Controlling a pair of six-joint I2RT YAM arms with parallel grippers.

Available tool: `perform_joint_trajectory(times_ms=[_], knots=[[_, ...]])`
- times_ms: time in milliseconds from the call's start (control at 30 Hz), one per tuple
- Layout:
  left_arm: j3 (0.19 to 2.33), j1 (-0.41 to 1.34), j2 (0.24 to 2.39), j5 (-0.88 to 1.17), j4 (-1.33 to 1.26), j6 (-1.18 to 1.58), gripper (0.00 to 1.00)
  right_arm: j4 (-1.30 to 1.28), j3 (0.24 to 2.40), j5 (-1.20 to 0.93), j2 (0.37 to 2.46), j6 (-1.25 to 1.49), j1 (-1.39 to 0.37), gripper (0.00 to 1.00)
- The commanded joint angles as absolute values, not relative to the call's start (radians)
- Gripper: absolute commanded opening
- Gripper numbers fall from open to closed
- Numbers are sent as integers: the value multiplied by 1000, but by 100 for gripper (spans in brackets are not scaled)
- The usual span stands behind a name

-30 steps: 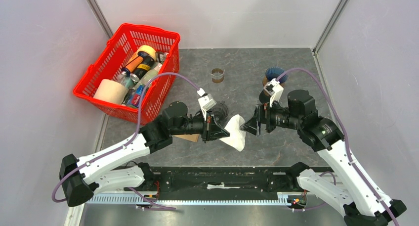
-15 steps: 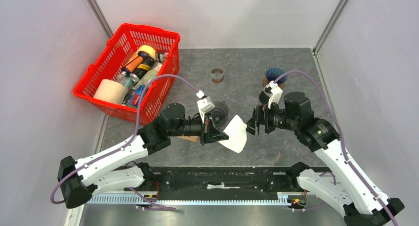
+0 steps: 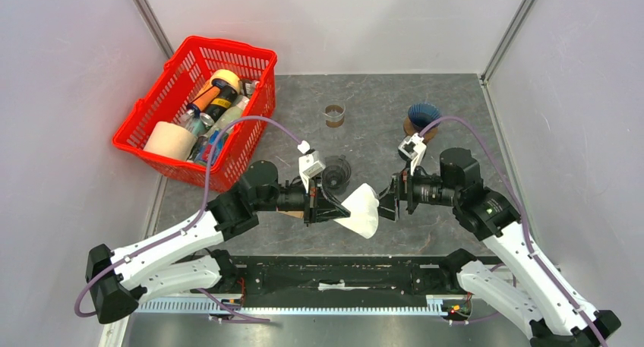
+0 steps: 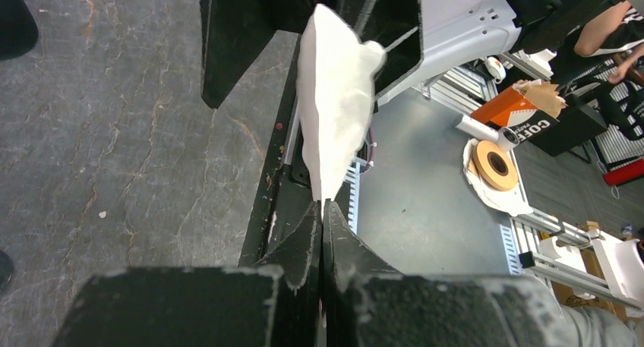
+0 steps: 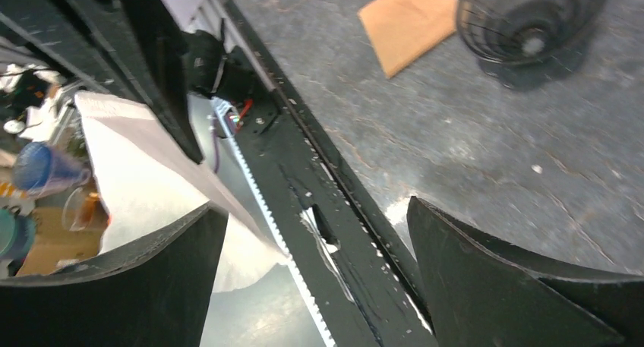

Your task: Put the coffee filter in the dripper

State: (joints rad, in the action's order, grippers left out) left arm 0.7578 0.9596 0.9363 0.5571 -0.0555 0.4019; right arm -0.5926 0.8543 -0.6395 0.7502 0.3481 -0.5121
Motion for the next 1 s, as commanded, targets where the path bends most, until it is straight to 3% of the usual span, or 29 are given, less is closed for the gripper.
perform_joint_trajectory(times_ms=[0,200,400,600,733,800,900,967], knots=[[761,959,932,596,-106,356,2,-420,827,-810,752,387,-510,94],[766,959,943,574,-110,358,2,-351,836,-879,805,412,-511,87],[766,959,942,508,-109,363,2,-333,817,-901,777,443,-511,55],[768,959,946,485,-113,368,2,-286,807,-905,743,498,-511,0],[771,959,952,443,-100,371,4,-289,825,-874,750,510,-510,0],[780,958,954,391,-60,374,22,-326,845,-828,756,504,-511,0],[804,959,956,274,26,390,64,-432,887,-731,771,464,-510,0],[821,958,959,174,90,400,80,-540,931,-603,790,441,-511,0]])
